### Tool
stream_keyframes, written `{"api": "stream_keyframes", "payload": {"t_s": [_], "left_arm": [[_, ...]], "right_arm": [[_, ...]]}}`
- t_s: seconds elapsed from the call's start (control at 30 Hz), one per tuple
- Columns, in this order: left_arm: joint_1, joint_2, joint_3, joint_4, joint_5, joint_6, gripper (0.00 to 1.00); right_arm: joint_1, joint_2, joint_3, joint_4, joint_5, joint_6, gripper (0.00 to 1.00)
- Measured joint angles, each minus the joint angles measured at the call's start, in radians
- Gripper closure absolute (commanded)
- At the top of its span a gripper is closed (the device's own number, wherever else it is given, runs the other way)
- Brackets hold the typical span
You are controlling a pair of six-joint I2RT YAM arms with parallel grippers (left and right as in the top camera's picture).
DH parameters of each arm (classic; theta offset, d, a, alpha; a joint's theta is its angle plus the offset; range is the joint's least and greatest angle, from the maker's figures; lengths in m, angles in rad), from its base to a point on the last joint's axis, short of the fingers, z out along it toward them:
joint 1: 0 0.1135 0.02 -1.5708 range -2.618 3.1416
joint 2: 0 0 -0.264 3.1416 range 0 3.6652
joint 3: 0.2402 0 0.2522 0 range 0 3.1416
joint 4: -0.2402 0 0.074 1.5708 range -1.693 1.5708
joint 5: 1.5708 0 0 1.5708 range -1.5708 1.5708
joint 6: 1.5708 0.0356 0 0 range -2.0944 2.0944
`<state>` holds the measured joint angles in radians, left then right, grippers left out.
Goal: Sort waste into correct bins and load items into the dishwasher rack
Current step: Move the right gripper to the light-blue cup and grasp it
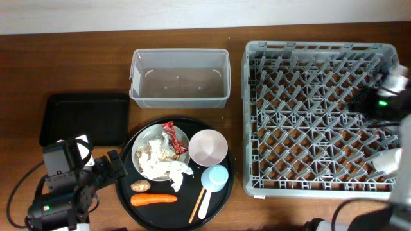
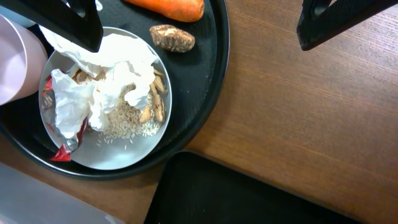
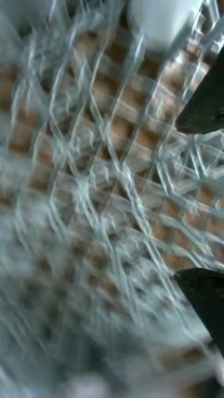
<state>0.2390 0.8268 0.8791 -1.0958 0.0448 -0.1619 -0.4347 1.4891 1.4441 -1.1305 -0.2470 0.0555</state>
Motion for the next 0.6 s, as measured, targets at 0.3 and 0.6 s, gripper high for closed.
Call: {"api": "stream_keyframes", "payload": {"t_s": [0.3,0.6], "left_arm": [[0.000,0.000,0.000,0.000,0.000,0.000,0.01],[0.000,0.000,0.000,-0.001,0.000,0.000,0.01]], "right_arm": [[0.803,-0.014,-0.004,-0.103,-0.019,-0.058,0.21],[1.158,0.013,-0.266,0.066,-0.013,0.047,0.19]]}}
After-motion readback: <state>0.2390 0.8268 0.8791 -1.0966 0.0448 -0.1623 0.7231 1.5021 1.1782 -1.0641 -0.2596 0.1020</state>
